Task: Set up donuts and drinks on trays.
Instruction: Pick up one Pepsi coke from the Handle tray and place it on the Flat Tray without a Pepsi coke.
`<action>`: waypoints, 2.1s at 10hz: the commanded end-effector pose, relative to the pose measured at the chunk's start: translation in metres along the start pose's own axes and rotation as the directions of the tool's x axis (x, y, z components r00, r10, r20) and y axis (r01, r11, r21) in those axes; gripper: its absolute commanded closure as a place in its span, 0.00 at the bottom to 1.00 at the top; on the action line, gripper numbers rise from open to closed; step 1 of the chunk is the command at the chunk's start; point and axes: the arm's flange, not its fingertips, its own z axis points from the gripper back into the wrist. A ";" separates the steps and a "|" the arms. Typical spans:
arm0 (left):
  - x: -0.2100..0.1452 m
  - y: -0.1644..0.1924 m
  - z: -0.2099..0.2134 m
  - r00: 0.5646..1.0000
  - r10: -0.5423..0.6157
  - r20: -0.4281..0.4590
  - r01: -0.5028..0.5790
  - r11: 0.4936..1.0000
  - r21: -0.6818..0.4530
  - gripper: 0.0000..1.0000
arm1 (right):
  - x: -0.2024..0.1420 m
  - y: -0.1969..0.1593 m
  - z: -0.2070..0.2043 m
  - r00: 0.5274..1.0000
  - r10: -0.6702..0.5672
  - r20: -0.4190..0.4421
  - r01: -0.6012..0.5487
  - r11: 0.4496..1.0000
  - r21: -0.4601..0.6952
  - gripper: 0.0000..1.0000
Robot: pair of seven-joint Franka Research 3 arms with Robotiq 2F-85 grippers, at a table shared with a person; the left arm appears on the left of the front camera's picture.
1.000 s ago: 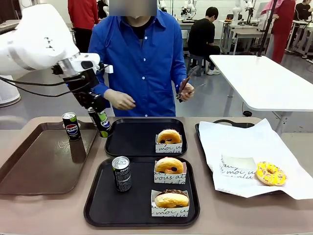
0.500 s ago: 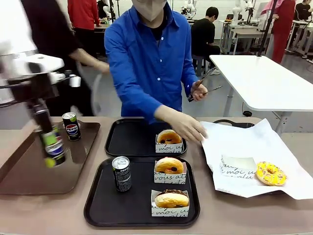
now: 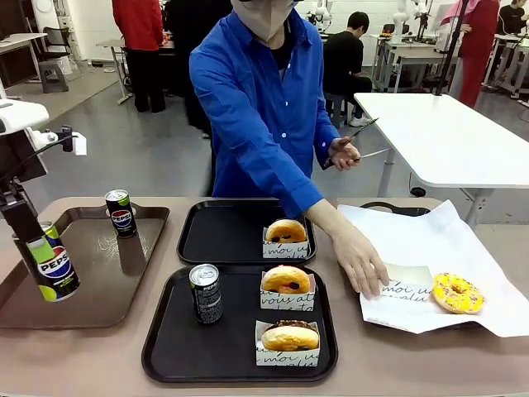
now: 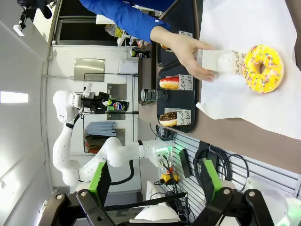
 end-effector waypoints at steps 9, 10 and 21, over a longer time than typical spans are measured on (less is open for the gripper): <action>0.006 0.007 -0.001 1.000 0.025 0.014 -0.026 0.999 0.043 0.41 | 0.000 0.000 0.001 1.000 0.019 0.006 -0.019 1.000 0.022 0.00; 0.009 0.010 0.000 1.000 0.026 0.009 -0.026 0.999 0.040 0.41 | 0.000 0.000 0.001 1.000 0.019 0.006 -0.019 1.000 0.022 0.00; 0.127 0.039 0.018 0.990 0.134 -0.041 -0.127 0.982 0.142 0.41 | 0.000 0.000 0.001 1.000 0.019 0.006 -0.019 1.000 0.022 0.00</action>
